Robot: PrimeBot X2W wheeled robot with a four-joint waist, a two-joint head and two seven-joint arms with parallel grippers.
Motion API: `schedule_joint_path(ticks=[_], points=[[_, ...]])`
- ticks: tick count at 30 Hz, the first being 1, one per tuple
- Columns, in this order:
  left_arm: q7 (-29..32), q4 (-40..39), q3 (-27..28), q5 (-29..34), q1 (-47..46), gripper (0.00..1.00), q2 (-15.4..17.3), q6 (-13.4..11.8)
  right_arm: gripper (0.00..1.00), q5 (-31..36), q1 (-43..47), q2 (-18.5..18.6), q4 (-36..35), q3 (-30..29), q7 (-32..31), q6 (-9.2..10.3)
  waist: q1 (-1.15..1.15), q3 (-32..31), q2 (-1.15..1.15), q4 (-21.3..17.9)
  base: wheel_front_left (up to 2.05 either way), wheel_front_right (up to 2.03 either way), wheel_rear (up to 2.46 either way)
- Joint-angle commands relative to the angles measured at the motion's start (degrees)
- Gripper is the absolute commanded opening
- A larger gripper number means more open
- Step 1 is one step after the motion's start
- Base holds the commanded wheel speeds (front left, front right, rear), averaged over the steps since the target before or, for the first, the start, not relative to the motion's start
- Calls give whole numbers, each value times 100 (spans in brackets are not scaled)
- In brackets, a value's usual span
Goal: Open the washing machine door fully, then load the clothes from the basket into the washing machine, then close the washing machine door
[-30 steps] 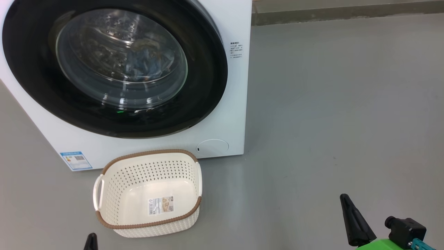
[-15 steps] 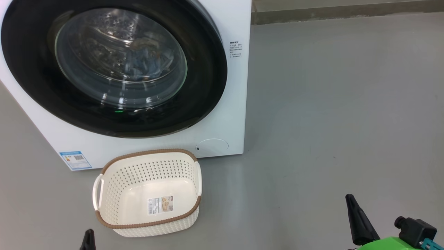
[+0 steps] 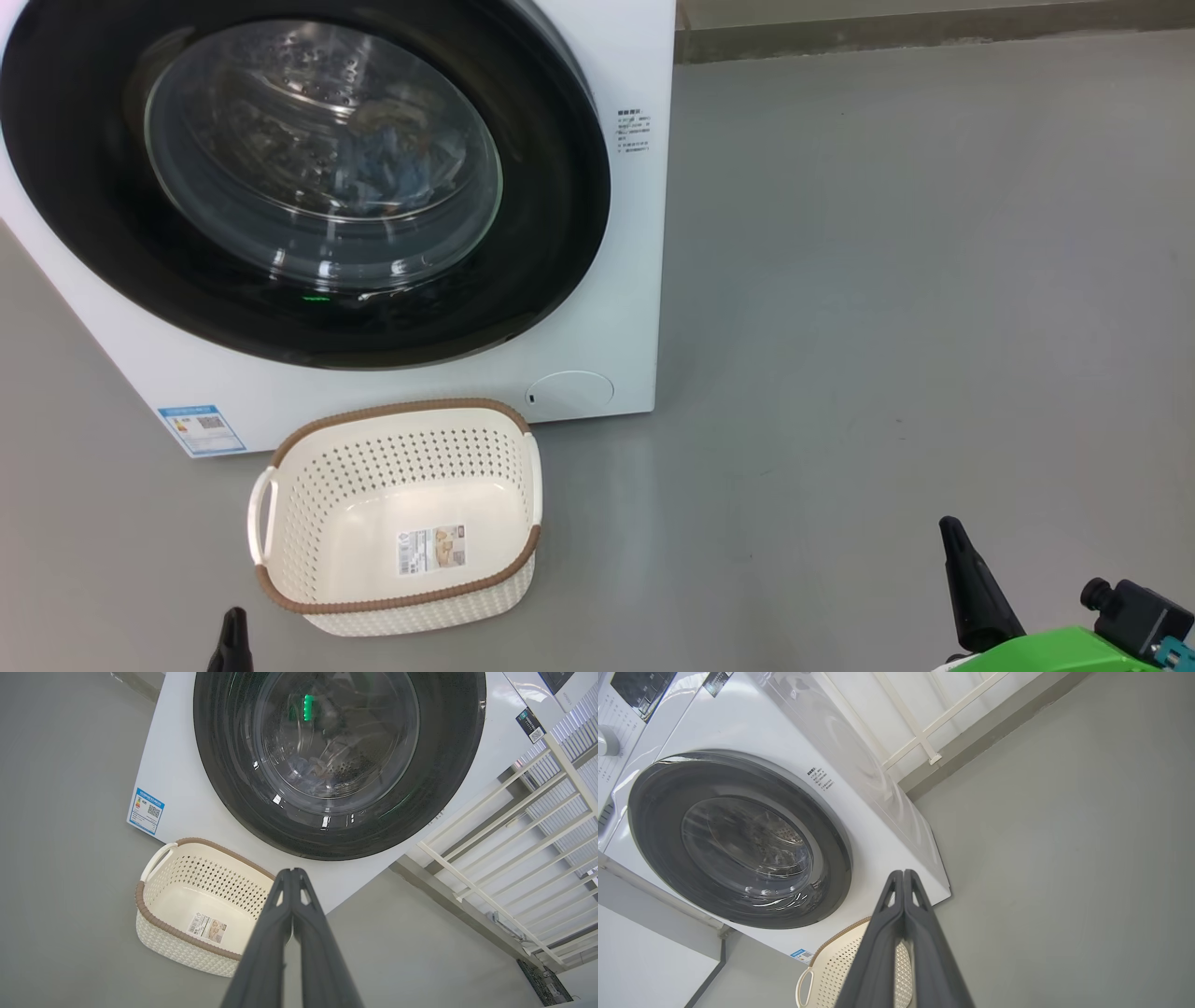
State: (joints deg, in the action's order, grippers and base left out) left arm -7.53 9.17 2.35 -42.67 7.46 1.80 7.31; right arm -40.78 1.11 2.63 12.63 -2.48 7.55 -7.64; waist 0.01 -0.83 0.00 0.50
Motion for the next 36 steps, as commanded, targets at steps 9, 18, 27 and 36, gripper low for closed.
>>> schedule_joint_path(ticks=[9, 18, 27, 36], points=[[159, -36, 96, -687, -399, 0, 117, 8, 0, -752, -316, 65, -96, -12, -167, 7, 0, 12, 0, -6, 0, 0, 0], [287, 23, 113, -1197, -509, 0, 131, 9, 0, -1270, -362, 69, -69, -45, -301, 8, 0, 22, 0, -11, 0, 0, 0], [433, 91, 135, -1769, -633, 0, 144, 10, 0, -1851, -415, 73, -39, -85, -452, 9, 0, 34, 0, -17, 0, 0, 0], [580, 158, 160, -2336, -756, 0, 155, 11, 0, -2428, -468, 75, -9, -125, -605, 10, 0, 45, 0, -22, 0, 0, 0]])
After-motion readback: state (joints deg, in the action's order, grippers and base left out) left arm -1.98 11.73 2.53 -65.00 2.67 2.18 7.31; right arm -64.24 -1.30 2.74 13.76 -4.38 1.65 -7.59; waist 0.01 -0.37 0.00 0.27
